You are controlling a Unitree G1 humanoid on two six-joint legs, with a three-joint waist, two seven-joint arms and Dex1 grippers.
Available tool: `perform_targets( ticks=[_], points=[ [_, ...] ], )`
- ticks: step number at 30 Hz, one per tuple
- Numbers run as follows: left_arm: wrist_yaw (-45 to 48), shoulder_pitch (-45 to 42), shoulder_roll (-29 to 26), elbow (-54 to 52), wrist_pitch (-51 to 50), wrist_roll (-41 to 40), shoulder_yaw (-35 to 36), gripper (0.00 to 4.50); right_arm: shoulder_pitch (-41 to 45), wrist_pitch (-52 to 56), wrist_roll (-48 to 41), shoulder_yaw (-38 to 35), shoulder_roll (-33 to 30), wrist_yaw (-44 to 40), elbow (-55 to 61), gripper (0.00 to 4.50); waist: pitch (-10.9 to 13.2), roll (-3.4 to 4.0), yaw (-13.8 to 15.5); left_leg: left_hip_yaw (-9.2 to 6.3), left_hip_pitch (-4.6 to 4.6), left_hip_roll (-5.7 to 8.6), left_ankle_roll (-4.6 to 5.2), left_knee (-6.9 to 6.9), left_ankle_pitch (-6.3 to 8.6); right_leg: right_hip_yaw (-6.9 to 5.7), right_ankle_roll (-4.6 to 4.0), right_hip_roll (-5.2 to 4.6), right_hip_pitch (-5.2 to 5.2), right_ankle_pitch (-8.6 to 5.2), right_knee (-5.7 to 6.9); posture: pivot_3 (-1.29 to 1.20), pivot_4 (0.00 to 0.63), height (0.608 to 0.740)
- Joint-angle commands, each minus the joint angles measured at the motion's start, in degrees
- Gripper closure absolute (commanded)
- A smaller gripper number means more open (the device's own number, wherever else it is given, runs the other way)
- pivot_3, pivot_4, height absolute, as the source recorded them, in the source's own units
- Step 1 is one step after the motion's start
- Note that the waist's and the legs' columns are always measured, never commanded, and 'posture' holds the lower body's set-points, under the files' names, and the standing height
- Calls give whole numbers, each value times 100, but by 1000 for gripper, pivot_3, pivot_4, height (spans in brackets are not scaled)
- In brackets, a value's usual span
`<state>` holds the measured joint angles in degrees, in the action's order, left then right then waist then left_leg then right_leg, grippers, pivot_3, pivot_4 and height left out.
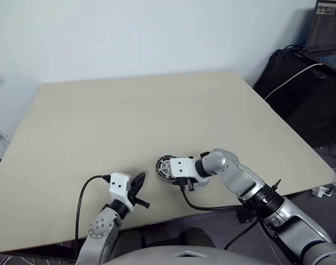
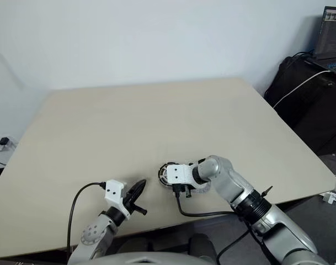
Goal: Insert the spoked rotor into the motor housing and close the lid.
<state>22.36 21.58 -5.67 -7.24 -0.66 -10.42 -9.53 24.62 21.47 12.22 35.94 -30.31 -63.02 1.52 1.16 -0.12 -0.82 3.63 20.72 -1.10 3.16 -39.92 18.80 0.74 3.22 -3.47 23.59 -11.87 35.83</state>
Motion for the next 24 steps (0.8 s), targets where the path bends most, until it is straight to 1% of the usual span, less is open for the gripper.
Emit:
perform_targets(
  ticks=[1, 3, 6, 9, 14, 18, 20, 23, 24],
  points=[
    [-14, -38, 39, -239, 102, -84, 13, 4500, 104, -23, -175, -291, -38, -42, 384, 2214, 0, 0, 1, 0, -1, 0, 0, 0, 0, 0, 0, 0, -1, 0, 0, 0, 0, 740],
    [-11, -42, 38, -233, 103, -89, 18, 4500, 90, 64, -366, -500, -59, -42, 612, 2214, 0, 0, 6, -1, 0, 0, 0, 0, 0, 0, 0, -1, 0, 0, 0, 0, 0, 740],
    [-5, -41, 31, -240, 99, -96, 22, 4500, 9, 380, -614, -932, -8, 192, 1023, 2214, 0, 0, 10, -2, 0, 0, 0, 0, 0, 0, 0, 0, 0, 0, -1, 0, 0, 740],
    [-3, -46, 22, -244, 103, -101, 24, 4500, -195, 846, -646, -1341, 102, 724, 1343, 2830, -1, -2, 15, -4, 0, -7, 0, 0, 0, -1, 0, -1, 0, 0, -1, 0, 0, 740],
    [5, -12, -19, -288, 127, -110, 27, 4500, -1019, 1705, -570, -2115, 227, 1780, 2030, 4485, -4, -5, 30, -6, 5, -16, -1, 0, 1, -2, -3, -8, 2, -2, -2, 0, 0, 740],
    [27, 18, -76, -327, 124, -109, 20, 4500, -2015, 2067, -584, -2576, 409, 2510, 2589, 4485, -5, -2, 22, -6, 11, -14, 0, 1, 2, -2, -4, -8, 6, -3, -3, 0, 0, 740],
    [44, 39, -105, -353, 105, -119, 10, 4500, -2443, 1978, -466, -2741, 428, 2875, 2713, 4485, -5, 4, 12, -6, 10, -14, -1, 1, 2, -3, -5, -6, 6, -4, -1, 0, 0, 740],
    [80, 34, -158, -379, 57, -149, 0, 4500, -2967, 2229, -543, -3221, 834, 3499, 2928, 4485, -8, 7, 4, -4, -1, -17, -1, 1, 2, -2, 0, -6, 5, -6, 0, 0, 0, 740],
    [89, 27, -171, -384, 44, -159, 3, 4500, -3117, 2277, -576, -3333, 941, 3632, 3018, 4485, -9, 10, 0, -5, -4, -19, -2, 1, 2, -3, 25, -4, 5, -20, 1, 0, 0, 740]
  ],
)
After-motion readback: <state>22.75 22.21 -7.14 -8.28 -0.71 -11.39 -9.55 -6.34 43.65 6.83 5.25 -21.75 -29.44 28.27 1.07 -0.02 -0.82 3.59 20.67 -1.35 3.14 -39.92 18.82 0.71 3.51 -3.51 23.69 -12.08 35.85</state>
